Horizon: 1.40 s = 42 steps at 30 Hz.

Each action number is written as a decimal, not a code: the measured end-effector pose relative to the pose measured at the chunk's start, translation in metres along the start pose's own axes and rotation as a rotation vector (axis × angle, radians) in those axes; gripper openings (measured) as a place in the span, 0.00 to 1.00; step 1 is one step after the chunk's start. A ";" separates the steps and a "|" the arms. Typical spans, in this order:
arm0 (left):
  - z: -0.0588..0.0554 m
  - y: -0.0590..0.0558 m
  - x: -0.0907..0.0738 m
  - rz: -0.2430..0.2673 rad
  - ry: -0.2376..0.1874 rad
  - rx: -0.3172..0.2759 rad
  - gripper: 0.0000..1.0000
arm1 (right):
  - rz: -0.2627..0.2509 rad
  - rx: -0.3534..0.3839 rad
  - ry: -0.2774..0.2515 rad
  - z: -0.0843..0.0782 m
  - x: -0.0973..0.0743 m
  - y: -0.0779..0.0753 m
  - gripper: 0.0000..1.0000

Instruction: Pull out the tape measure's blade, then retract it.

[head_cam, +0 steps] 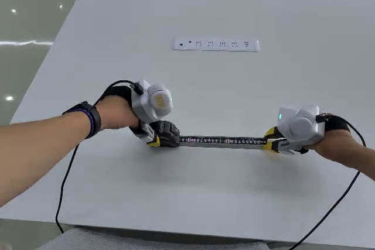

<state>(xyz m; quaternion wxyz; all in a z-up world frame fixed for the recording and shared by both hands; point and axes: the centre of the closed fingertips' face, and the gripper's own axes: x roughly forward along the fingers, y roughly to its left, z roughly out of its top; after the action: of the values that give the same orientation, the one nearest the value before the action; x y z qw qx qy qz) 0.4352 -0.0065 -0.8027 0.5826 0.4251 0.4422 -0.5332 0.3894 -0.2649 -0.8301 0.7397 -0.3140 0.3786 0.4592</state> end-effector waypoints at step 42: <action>0.000 0.002 -0.001 0.100 -0.094 -0.108 0.40 | -0.008 0.094 0.017 -0.008 -0.005 0.006 0.24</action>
<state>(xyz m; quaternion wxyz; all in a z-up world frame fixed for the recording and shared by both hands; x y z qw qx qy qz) 0.4370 -0.0063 -0.8018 0.6507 0.3894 0.4205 -0.4982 0.3799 -0.2716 -0.8309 0.7524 -0.2841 0.4047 0.4353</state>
